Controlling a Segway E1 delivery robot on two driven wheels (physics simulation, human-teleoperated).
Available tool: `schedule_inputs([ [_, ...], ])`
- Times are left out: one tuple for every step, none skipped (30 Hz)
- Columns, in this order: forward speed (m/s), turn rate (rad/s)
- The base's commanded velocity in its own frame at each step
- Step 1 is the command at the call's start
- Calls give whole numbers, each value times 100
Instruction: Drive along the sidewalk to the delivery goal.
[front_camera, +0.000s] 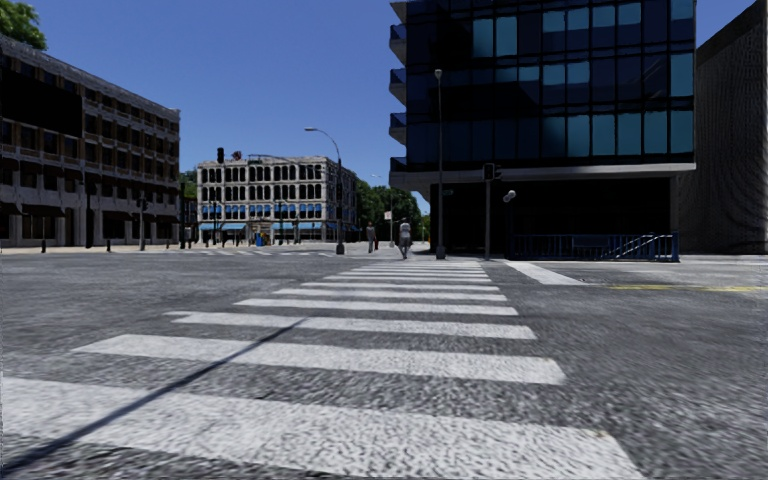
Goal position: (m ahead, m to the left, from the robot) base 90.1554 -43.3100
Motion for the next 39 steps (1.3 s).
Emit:
schedule_inputs([
  [128,-50],
  [128,-49],
  [128,-49],
  [128,-45],
  [128,-45],
  [128,-38],
  [128,-26],
  [128,-7],
  [128,-7],
  [128,0],
  [128,0],
  [128,0],
  [128,0],
  [129,0],
  [130,0],
  [130,0],
  [132,0],
  [134,0],
  [134,0],
  [134,0],
  [135,0],
  [135,0],
  [135,0],
  [135,0],
  [135,0],
  [135,0],
  [135,0],
  [135,0],
  [135,0],
  [135,0],
  [137,0],
  [174,0],
  [193,0],
  [193,0],
  [198,0],
  [199,0],
  [199,0],
  [200,0],
  [200,0],
])
